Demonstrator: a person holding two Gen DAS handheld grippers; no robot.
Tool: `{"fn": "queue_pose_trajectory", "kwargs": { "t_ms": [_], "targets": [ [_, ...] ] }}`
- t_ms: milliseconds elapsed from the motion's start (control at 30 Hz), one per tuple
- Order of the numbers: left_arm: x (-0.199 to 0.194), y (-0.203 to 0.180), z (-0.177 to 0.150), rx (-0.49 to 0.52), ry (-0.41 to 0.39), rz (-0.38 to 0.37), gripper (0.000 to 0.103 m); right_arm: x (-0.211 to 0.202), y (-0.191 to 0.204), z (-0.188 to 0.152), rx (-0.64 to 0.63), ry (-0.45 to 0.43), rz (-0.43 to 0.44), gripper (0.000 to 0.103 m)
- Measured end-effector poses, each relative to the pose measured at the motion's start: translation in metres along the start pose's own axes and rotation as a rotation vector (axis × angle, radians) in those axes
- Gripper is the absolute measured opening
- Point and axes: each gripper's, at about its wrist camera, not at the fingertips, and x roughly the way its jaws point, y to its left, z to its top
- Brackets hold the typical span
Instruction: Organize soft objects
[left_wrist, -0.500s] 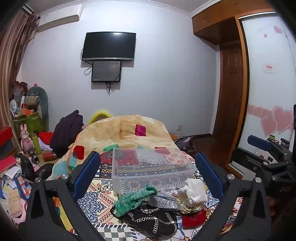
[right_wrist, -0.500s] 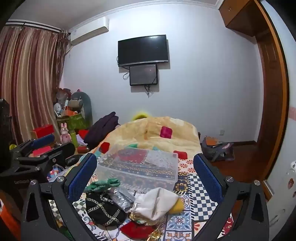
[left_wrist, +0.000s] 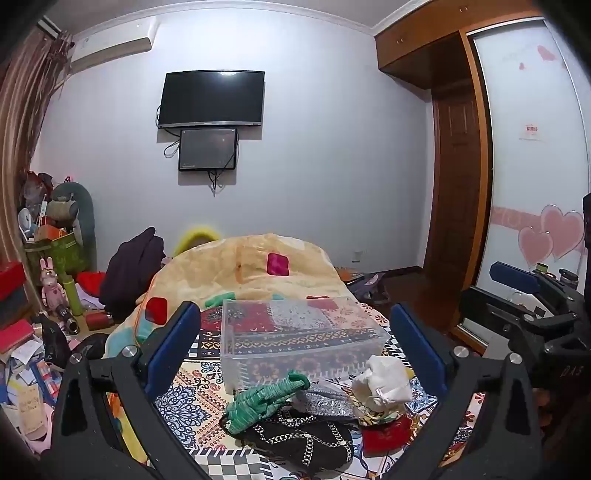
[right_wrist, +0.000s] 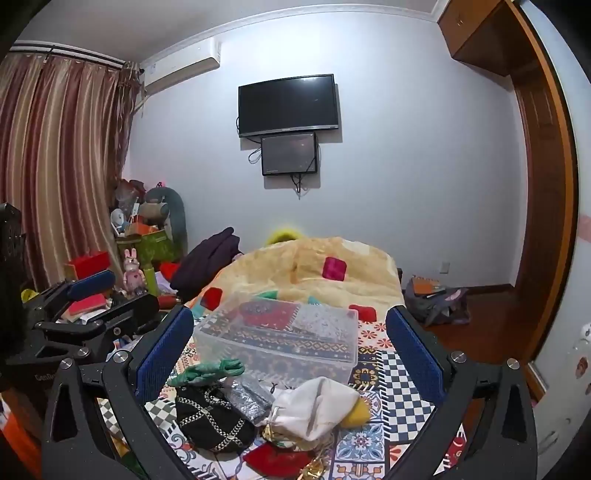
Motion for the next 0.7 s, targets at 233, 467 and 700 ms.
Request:
{"fn": "queue_pose_trajectory", "kwargs": {
  "t_ms": [233,467,700],
  "targets": [
    [-0.0024,-0.0037,-0.0022,0.008,-0.011,0.005,0.103,-0.0023,-0.0011,0.0006,0.004,-0.005,0.005,0.103],
    [-0.002,-0.0049,-0.0011,0.01,-0.011,0.006,0.103,-0.002,-0.0003,-0.0002,0.003,-0.013,0.009,0.103],
    [-0.0022,-0.0052,-0.0013,0.01,-0.012,0.005,0.103,-0.0029,-0.0003,-0.0001,0.006,-0.018,0.01,0.103]
  ]
}}
